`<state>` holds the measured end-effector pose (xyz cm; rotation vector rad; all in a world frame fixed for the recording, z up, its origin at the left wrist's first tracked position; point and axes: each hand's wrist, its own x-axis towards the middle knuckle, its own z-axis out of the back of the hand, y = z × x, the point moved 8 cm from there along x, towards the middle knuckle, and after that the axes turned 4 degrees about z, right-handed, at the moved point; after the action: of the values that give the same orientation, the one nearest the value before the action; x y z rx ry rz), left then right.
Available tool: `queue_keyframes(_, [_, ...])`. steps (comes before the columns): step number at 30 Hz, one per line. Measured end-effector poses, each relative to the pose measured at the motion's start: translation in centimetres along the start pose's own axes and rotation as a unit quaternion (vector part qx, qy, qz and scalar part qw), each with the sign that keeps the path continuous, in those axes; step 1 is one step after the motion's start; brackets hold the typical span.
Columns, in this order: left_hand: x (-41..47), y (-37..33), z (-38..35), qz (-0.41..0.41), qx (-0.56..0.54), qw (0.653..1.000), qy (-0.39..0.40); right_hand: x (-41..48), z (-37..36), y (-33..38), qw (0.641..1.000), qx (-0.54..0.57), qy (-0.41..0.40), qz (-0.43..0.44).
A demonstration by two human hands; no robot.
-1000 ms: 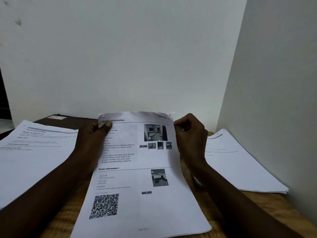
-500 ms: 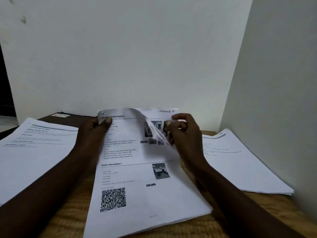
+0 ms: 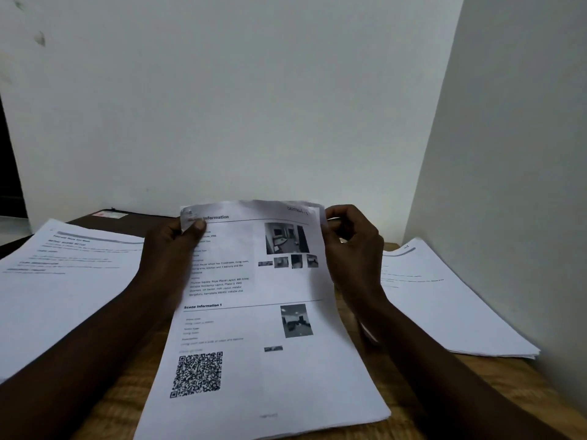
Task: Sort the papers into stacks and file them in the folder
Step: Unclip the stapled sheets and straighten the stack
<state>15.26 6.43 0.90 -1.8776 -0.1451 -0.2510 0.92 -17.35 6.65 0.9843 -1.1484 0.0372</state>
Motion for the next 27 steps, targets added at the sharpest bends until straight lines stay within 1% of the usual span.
queue_keyframes(5, [0.2, 0.3, 0.4, 0.007, -0.005, 1.0, -0.011, -0.5, 0.0, 1.2, 0.996, -0.028, -0.009, 0.081])
queue_keyframes(8, [0.3, 0.2, 0.5, 0.006, -0.002, 1.0, -0.017, -0.8, -0.5, 1.8, 0.988, -0.063, 0.004, 0.143])
queue_keyframes(12, [0.3, 0.2, 0.5, 0.009, -0.007, 1.0, -0.01, -1.1, -1.3, 2.0, 0.988, -0.046, 0.035, 0.141])
queue_keyframes(14, [0.3, 0.2, 0.5, 0.013, -0.012, 1.0, -0.007, -0.9, -0.9, 2.4, 0.99, -0.022, 0.013, 0.142])
queue_keyframes(16, [0.2, 0.2, 0.3, 0.021, -0.019, 1.0, 0.002, -0.3, 0.1, 2.2, 0.994, 0.022, -0.017, 0.106])
queue_keyframes(18, [0.1, 0.2, 0.2, 0.031, -0.022, 0.999, 0.005, 0.5, 0.6, 0.8, 0.997, 0.07, -0.006, 0.021])
queue_keyframes(20, [-0.1, 0.2, 0.1, 0.036, -0.023, 0.999, 0.011, 0.7, 0.5, -0.4, 0.996, 0.077, 0.034, -0.027])
queue_keyframes(22, [-0.2, 0.2, -0.1, 0.046, -0.035, 0.998, 0.022, 0.5, -0.3, -1.5, 0.995, 0.026, 0.081, -0.054])
queue_keyframes(24, [-0.3, 0.3, -0.4, 0.064, -0.056, 0.996, 0.039, 0.3, -0.9, -2.8, 0.989, -0.006, 0.108, -0.104])
queue_keyframes(25, [-0.4, 0.3, -0.5, 0.07, -0.068, 0.994, 0.054, 0.2, -1.3, -3.6, 0.984, 0.004, 0.122, -0.131])
queue_keyframes(27, [-0.5, -0.1, -1.0, 0.072, -0.087, 0.989, 0.091, -0.1, -2.0, -4.2, 0.97, 0.061, 0.163, -0.169])
